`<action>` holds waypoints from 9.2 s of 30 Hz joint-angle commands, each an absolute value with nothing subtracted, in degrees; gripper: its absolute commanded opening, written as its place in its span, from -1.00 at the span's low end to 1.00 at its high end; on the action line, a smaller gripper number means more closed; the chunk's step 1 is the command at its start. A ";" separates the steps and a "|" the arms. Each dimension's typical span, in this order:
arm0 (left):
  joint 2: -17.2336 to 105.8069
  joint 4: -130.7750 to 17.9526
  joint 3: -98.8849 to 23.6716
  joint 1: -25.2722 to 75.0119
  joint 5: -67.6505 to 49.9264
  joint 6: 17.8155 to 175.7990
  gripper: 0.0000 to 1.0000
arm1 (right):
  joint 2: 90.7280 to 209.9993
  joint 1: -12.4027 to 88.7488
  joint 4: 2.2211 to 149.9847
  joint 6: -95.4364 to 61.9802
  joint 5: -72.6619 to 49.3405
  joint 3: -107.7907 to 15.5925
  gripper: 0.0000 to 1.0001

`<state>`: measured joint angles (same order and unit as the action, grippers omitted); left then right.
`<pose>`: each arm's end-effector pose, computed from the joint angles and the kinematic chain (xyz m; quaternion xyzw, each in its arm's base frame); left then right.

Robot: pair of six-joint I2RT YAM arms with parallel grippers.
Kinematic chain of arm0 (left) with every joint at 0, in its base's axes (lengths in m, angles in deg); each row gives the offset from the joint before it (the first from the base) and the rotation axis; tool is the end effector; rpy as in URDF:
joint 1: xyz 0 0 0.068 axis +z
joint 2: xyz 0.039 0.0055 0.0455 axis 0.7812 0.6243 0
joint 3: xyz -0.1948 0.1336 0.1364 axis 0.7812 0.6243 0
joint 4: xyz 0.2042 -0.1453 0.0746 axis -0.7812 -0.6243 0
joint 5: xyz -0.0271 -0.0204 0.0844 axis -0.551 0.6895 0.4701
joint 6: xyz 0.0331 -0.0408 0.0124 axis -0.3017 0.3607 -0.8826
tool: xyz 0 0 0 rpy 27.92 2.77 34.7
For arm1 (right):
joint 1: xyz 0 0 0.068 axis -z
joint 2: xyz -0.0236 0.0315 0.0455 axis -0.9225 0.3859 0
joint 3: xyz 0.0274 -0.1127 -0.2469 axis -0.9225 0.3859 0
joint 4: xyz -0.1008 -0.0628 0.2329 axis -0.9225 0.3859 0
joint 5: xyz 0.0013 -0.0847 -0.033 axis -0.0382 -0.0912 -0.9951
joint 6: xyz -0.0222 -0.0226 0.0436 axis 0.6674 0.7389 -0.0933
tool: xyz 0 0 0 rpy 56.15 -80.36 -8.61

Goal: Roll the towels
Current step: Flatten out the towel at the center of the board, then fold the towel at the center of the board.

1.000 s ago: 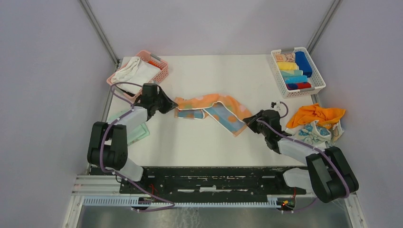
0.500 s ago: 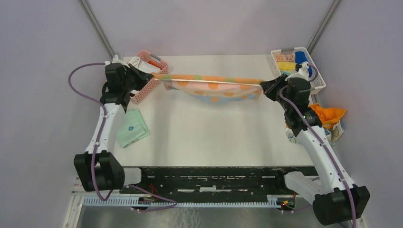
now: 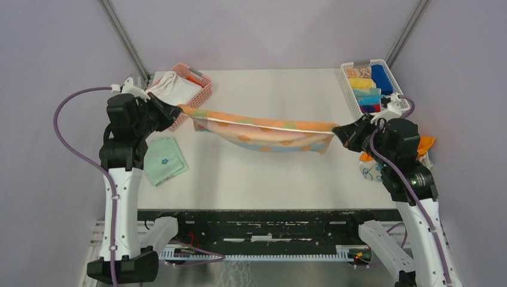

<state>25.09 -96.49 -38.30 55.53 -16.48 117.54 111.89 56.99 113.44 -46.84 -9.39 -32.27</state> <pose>0.1919 0.0042 0.4212 -0.1819 0.8011 -0.2465 0.5142 0.1372 0.0312 0.3944 0.1375 0.7996 0.2968 0.5037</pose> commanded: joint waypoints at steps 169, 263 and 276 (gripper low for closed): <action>72.83 -88.08 -42.11 42.18 -4.24 111.29 -0.07 | 172.47 67.80 106.75 -28.52 -8.95 -43.75 -0.19; 72.77 -59.55 -20.30 28.52 -19.28 129.45 -0.58 | 190.58 28.85 136.17 -35.70 -15.60 -84.96 -0.99; 71.97 -60.78 -19.84 28.08 -17.76 129.01 -0.58 | 196.81 28.28 131.58 -37.47 -12.70 -84.27 -0.42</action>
<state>72.38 -60.17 -18.65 28.39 -18.95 128.73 196.37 28.45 135.14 -36.42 -15.33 -83.89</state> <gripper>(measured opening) 0.204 0.204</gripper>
